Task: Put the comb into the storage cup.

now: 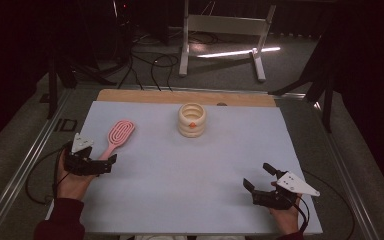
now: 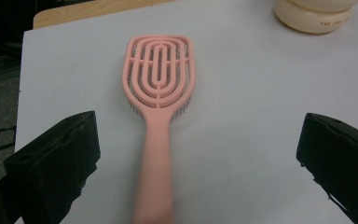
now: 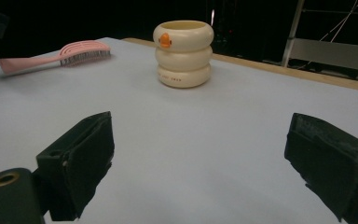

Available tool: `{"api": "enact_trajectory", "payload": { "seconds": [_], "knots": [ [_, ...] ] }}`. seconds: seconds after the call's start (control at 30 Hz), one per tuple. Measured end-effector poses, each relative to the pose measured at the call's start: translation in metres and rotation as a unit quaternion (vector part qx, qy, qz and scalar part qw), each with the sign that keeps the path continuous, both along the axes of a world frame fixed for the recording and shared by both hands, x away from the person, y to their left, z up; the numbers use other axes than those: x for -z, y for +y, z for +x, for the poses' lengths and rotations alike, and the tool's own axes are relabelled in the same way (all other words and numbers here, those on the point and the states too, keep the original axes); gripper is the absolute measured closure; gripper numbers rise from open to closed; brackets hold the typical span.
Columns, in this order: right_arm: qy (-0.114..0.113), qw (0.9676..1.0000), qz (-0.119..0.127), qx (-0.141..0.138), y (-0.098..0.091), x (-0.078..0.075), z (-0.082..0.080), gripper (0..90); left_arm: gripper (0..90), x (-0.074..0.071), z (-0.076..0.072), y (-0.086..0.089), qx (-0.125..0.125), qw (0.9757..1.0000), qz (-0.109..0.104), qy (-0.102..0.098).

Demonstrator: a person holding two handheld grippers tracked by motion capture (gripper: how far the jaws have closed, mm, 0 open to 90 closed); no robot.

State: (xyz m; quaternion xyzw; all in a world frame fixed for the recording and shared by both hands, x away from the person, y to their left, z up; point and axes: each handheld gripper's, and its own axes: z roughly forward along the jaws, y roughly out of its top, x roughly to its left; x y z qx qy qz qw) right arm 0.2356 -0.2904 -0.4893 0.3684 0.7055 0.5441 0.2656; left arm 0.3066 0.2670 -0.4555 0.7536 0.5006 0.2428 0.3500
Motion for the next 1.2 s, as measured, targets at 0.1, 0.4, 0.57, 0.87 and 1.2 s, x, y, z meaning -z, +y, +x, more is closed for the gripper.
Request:
{"api": "enact_trajectory", "payload": {
  "seconds": [0.1, 0.4, 0.57, 0.87, 1.2],
  "knots": [
    [-0.001, 1.0, -0.001, 0.002, 0.0, 0.0, 0.0, 8.2, 0.2, 0.001, 0.005, 0.001, -0.001, 0.9999, 0.005, 0.01],
    [0.002, 1.0, -0.003, 0.004, 0.0, 0.001, 0.001, 8.2, 0.4, 0.003, 0.024, 0.0, -0.002, 0.9986, 0.022, 0.047],
    [0.002, 1.0, -0.003, 0.003, 0.0, 0.001, 0.001, 8.2, 0.5, 0.003, 0.031, -0.002, -0.003, 0.9978, 0.03, 0.06],
    [0.003, 1.0, -0.004, 0.004, 0.0, 0.001, 0.001, 8.2, 1.2, 0.005, 0.045, -0.005, 0.002, 0.9946, 0.051, 0.09],
    [0.004, 1.0, -0.004, 0.003, -0.001, 0.001, 0.001, 8.2, 2.1, 0.011, 0.059, -0.005, -0.006, 0.9906, 0.065, 0.12]
  ]
}}
